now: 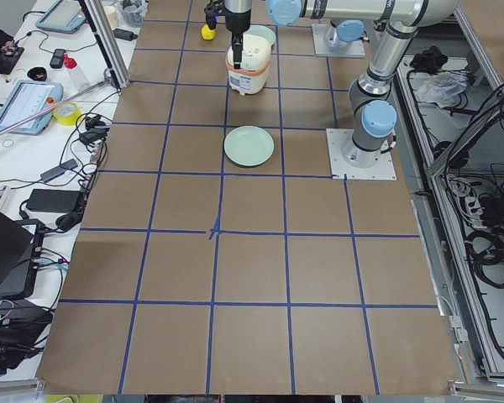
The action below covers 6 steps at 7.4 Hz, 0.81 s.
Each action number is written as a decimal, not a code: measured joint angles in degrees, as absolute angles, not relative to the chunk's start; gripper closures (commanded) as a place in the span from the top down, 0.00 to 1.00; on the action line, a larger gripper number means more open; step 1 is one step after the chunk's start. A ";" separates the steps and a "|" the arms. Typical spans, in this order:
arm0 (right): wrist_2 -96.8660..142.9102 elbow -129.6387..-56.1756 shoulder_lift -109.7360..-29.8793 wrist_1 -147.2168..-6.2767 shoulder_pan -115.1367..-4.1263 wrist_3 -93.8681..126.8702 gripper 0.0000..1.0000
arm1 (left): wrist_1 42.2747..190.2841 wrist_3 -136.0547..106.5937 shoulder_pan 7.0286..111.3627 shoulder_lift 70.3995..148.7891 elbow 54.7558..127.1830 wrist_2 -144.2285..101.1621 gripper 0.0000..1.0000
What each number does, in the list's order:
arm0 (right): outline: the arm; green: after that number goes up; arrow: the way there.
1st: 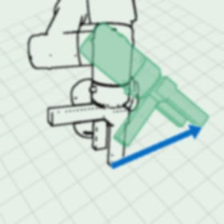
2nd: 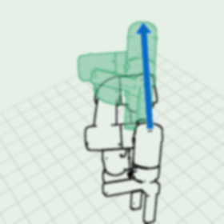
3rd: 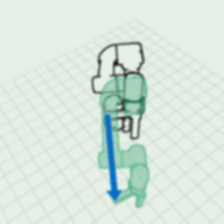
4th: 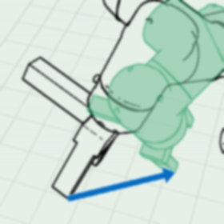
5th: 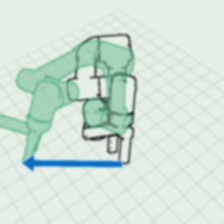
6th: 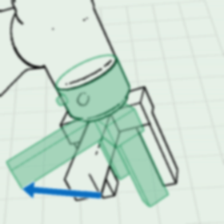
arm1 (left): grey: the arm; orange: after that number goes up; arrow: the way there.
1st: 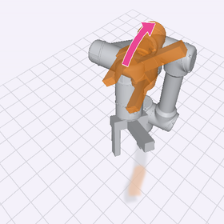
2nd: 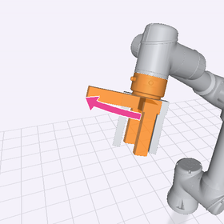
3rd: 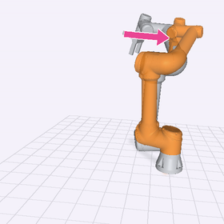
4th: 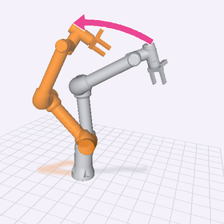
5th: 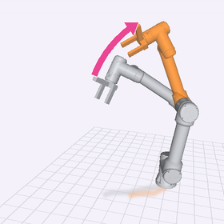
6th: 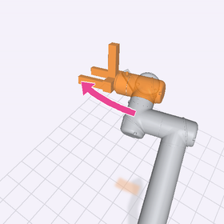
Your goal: Press rice cooker button
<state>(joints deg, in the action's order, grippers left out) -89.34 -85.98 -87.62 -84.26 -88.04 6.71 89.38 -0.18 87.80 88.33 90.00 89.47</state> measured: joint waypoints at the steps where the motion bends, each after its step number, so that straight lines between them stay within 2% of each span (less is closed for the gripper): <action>1: -88.82 -86.04 -87.62 -84.23 -88.20 6.87 0.22 | 89.39 -0.18 87.80 88.33 90.01 89.47 1.00; 2: -87.12 -86.11 -87.57 -84.21 -88.57 7.57 0.00 | 89.39 -0.18 87.80 88.33 90.03 89.47 1.00; 6: -81.92 -88.52 -85.85 -85.01 -94.92 17.59 0.00 | 89.39 -0.18 87.80 88.33 90.00 89.47 1.00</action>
<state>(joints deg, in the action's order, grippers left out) -81.92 -88.52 -85.85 -85.01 -94.92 17.59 89.39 -0.18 87.80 88.33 90.00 89.47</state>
